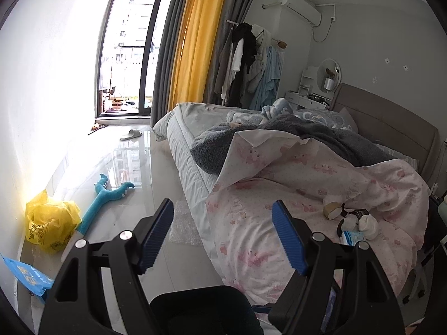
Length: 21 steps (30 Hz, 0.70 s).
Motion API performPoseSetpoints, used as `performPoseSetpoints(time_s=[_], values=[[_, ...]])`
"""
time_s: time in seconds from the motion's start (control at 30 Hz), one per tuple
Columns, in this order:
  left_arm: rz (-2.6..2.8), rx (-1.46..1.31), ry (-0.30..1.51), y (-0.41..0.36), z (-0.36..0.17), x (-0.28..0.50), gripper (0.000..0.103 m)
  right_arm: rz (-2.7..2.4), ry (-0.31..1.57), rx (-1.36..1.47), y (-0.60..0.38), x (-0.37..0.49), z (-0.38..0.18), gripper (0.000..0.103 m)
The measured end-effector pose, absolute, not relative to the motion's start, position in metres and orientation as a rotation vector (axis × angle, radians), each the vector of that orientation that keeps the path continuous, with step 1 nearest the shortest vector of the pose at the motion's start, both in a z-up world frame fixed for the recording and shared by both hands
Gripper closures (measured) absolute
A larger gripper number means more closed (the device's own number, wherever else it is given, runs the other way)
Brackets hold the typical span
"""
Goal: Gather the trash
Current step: 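Open the left tool over the bin dropping the tissue ball while the right tool releases the tape core, then move both open tools back to the items on the bed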
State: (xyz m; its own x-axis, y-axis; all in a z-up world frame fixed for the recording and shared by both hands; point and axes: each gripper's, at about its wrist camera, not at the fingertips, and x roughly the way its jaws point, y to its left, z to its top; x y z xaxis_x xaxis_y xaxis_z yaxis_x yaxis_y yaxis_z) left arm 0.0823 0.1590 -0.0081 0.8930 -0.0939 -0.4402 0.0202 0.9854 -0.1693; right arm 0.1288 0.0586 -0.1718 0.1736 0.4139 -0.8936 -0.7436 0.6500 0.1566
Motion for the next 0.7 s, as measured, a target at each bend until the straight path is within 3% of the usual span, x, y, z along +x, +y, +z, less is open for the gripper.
performPoseSetpoints(time_s=[0.7], values=[[-0.050,-0.134,0.400,0.112,0.003,0.097,0.018,0.786,0.828,-0.292,-0.034,0.159,-0.101,0.032]])
